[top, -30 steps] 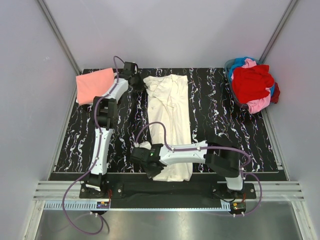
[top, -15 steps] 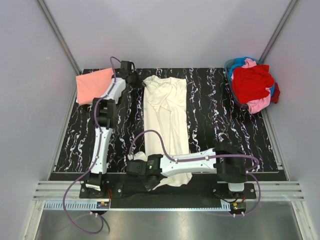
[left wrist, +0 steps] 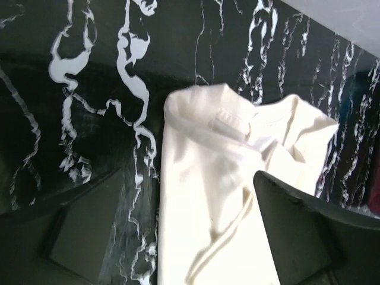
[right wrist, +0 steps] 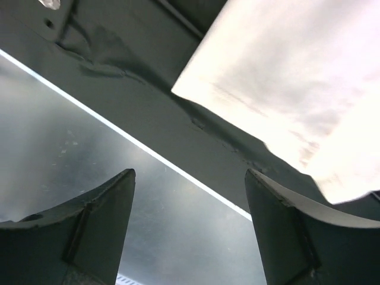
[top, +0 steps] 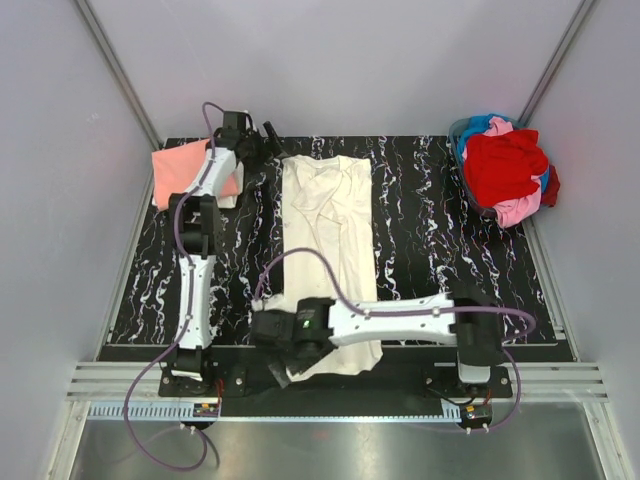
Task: Fold and stack the t-shirts
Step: Fold the tshirt
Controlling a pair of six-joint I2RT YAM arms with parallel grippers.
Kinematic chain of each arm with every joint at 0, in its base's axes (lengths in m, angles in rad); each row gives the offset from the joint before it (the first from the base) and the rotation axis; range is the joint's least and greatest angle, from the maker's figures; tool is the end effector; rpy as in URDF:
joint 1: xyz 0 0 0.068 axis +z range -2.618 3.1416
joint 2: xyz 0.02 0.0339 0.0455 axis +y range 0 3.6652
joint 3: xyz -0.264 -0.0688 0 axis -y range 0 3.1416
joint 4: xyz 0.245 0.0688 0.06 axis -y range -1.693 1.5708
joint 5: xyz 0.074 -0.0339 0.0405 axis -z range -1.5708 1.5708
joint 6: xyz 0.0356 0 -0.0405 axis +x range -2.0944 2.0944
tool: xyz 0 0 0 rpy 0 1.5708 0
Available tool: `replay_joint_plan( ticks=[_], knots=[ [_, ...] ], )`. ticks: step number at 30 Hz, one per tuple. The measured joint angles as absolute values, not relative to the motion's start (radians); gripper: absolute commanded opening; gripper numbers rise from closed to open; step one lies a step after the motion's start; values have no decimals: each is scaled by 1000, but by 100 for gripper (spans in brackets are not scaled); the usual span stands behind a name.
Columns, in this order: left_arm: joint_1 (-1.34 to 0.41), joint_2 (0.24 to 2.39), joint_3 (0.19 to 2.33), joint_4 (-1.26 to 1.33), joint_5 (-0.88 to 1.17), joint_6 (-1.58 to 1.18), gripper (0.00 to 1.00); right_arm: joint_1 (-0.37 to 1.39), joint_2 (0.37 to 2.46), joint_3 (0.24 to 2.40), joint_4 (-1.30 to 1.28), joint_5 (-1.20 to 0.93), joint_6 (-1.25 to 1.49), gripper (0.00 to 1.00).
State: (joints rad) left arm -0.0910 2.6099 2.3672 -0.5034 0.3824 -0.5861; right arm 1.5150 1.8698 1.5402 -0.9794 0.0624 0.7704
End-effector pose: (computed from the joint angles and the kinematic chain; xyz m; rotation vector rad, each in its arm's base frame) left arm 0.5748 -0.0658 0.1741 -0.3865 2.3489 -0.7777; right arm 0.0233 0.3766 0.2375 -1.0654 2.7616 0.3162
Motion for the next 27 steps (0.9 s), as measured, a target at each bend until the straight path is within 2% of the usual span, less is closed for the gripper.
replay_joint_plan(
  ticks=[4,8,13,18,23,27],
  knots=[
    [-73,2516,2360,-577,358,-568,99,1417,1723,1542,-1000,83,762,83],
    [-61,2353,2319,-635,323,-554,99,1213,1531,1538,-993,107,720,85],
    [-66,1995,2015,-657,284,-553,99,869,1433,1531,-951,87,611,82],
    [-139,1661,1647,-646,220,-536,98,642,1618,1608,-929,28,492,79],
    [-316,1406,1245,-646,146,-541,97,598,1944,1901,-958,26,402,78],
    [-415,1236,1003,-665,94,-576,97,588,2180,2154,-993,21,358,78]
  ],
)
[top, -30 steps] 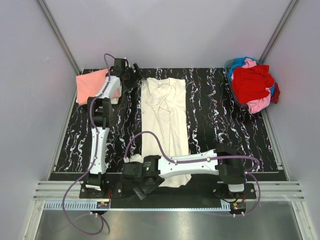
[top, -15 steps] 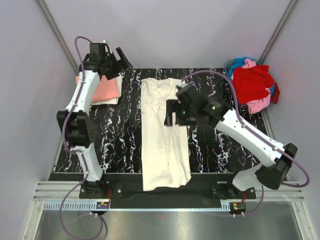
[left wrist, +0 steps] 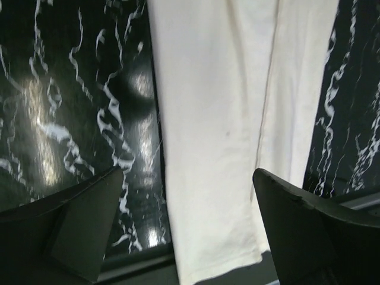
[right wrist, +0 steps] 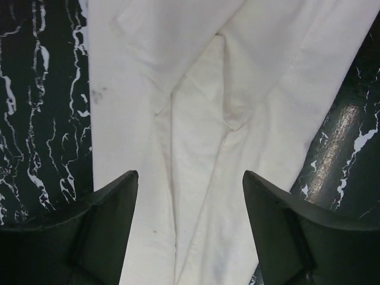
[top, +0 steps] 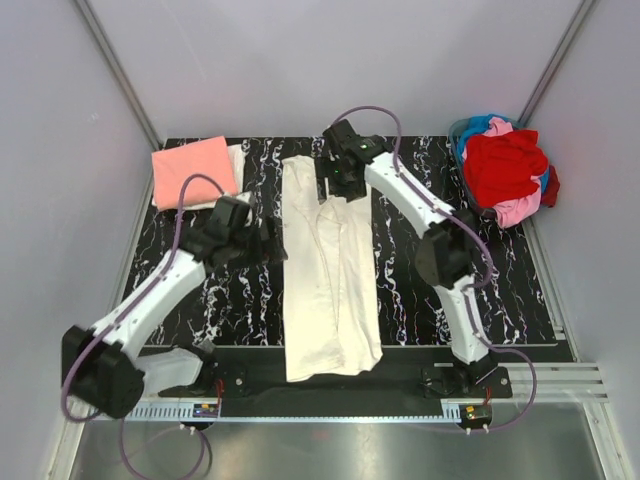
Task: Fold and stack the t-shirts
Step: Fold the tshirt
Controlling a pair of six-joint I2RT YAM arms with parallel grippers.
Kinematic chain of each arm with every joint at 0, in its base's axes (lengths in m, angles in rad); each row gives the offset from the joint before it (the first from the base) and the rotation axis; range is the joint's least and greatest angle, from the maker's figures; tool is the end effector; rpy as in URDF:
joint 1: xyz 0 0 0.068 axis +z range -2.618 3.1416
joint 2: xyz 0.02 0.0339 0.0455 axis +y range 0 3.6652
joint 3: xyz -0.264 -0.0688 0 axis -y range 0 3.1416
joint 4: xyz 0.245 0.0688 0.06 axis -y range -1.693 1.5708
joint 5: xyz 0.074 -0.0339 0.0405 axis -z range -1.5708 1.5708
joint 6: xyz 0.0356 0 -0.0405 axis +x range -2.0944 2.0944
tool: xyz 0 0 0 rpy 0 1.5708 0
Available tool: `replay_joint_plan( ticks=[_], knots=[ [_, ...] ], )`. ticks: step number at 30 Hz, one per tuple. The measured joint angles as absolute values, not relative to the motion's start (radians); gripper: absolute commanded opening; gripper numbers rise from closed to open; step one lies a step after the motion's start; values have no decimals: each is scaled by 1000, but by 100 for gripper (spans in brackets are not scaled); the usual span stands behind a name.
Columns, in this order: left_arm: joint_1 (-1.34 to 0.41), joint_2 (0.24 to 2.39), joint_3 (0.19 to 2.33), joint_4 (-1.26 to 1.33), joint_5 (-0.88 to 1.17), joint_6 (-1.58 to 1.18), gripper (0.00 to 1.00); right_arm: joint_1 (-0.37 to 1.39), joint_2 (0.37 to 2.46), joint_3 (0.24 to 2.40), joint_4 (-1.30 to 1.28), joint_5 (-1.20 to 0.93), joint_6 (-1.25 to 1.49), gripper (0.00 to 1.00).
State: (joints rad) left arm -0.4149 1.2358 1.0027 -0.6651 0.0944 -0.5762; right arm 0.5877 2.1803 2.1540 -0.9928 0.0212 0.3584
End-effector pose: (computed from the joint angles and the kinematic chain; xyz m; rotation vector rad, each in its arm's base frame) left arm 0.2308 -0.1053 0.2790 -0.1630 2.5378 -0.5283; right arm 0.3958 0.2628 0.2902 -0.2923 2.6072 0.3136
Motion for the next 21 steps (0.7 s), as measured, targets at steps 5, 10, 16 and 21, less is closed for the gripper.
replay_joint_plan(
  ticks=[5,10,16,21],
  knots=[
    [-463,972,899,-753,12,-625,98,566,2455,2493,-1058,25,341,73],
    [-468,722,893,-843,-38,-653,98,548,2631,2629,-1061,30,339,70],
    [-468,649,859,-938,-65,-664,98,546,2714,2659,-1055,50,342,64],
    [-469,649,850,-976,-65,-665,98,539,2766,2733,-1026,71,344,61]
  ],
)
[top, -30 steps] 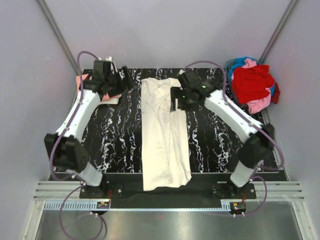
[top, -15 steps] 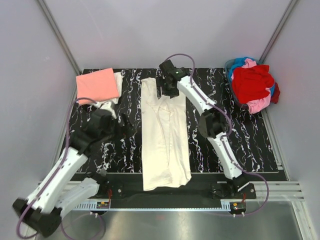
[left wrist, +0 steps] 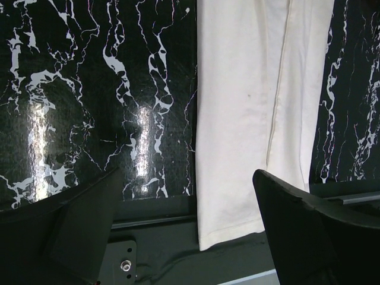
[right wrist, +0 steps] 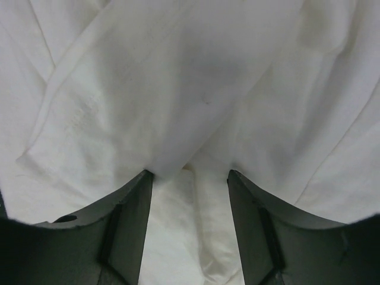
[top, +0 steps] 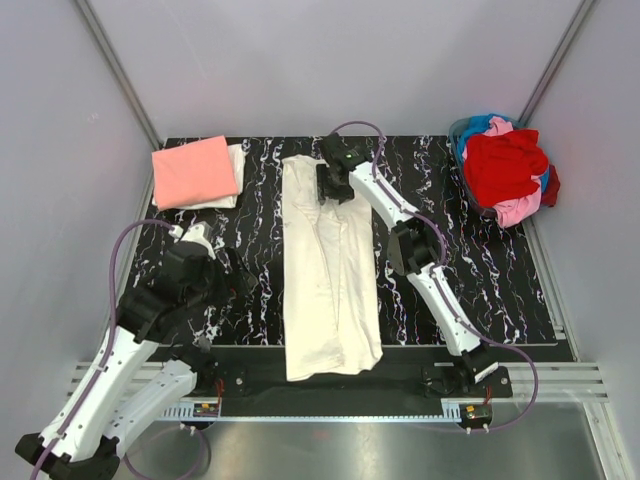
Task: Fold and stack the t-shirts
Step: Fold the tshirt
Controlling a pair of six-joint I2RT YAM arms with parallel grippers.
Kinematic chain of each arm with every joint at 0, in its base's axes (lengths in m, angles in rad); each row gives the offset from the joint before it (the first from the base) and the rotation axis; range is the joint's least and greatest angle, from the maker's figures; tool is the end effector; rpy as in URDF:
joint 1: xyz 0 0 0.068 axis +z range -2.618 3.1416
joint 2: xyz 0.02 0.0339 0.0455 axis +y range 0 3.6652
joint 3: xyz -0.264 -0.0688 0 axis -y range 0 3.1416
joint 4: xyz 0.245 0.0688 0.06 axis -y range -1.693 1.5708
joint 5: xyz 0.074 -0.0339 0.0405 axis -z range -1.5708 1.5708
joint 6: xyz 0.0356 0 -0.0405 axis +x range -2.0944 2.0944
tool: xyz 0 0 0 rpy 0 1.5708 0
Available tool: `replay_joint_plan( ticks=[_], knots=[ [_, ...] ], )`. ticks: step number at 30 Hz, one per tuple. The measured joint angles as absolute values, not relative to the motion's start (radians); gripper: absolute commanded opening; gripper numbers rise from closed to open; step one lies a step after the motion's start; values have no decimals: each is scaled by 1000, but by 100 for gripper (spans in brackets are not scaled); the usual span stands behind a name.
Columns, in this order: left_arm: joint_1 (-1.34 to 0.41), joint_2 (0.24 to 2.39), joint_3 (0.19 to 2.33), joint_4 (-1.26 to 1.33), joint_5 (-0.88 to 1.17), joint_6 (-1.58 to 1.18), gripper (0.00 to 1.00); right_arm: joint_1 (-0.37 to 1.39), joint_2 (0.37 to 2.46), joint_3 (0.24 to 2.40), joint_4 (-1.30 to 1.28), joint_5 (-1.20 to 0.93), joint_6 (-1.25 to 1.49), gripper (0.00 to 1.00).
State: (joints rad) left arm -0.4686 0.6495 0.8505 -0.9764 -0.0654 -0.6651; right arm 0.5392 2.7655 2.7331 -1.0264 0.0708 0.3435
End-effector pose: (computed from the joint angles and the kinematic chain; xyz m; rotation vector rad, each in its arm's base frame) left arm 0.1046 -0.0503 0.3042 -0.2677 2.3805 -0.4742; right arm 0.4870 0.2885 0.1670 -0.2337 2.6310 0.2107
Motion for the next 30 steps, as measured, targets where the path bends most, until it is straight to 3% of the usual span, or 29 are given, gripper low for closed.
replay_joint_plan(
  ticks=[11,20,24,30],
  knots=[
    [-469,634,850,-1013,-65,-680,98,440,2846,2820,-852,91,362,59],
    [-469,636,850,-1024,-84,-693,98,384,2826,2751,-667,56,374,99],
    [-469,636,840,-1018,-82,-708,98,389,2687,2588,-653,23,358,100],
    [-488,672,796,-1010,-67,-739,98,403,2240,2288,-646,-6,382,100]
  ],
)
